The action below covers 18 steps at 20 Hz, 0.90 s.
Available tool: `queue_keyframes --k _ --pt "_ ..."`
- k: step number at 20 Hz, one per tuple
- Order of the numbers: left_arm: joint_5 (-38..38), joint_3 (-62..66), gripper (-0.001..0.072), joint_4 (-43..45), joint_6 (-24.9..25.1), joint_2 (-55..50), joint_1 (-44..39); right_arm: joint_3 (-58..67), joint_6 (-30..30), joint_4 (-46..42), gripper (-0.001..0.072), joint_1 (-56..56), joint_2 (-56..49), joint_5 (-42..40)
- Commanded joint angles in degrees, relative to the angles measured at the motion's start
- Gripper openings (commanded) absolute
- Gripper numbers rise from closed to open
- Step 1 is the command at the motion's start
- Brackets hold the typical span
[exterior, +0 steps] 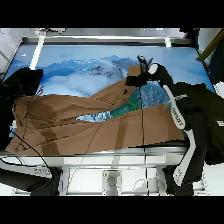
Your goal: Fold the clothes and pants, and hang the long-sleeved shirts on hangers.
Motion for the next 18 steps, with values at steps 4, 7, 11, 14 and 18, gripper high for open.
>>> queue_keyframes --k 4,7,11,14,18 --pt "-0.6 0.0 0.0033 0.0 0.0 0.0 0.0 7.2 1.8 -12.2 0.0428 2.6 -4.4 11.5" --pt "-0.6 0.0 0.0033 0.0 0.0 0.0 0.0 7.2 1.9 -13.3 0.026 3.0 -4.4 11.3" --pt "-0.6 0.0 0.0033 0.0 0.0 0.0 0.0 7.2 1.9 -10.9 0.0271 3.3 -4.4 12.0" --pt "-0.6 0.0 0.0033 0.0 0.0 0.0 0.0 7.2 0.9 -10.9 0.0333 4.6 -4.4 11.2" --pt "-0.6 0.0 0.0033 0.0 0.2 0.0 0.0 7.2 0.9 -13.6 0.0257 5.7 -4.4 10.8"
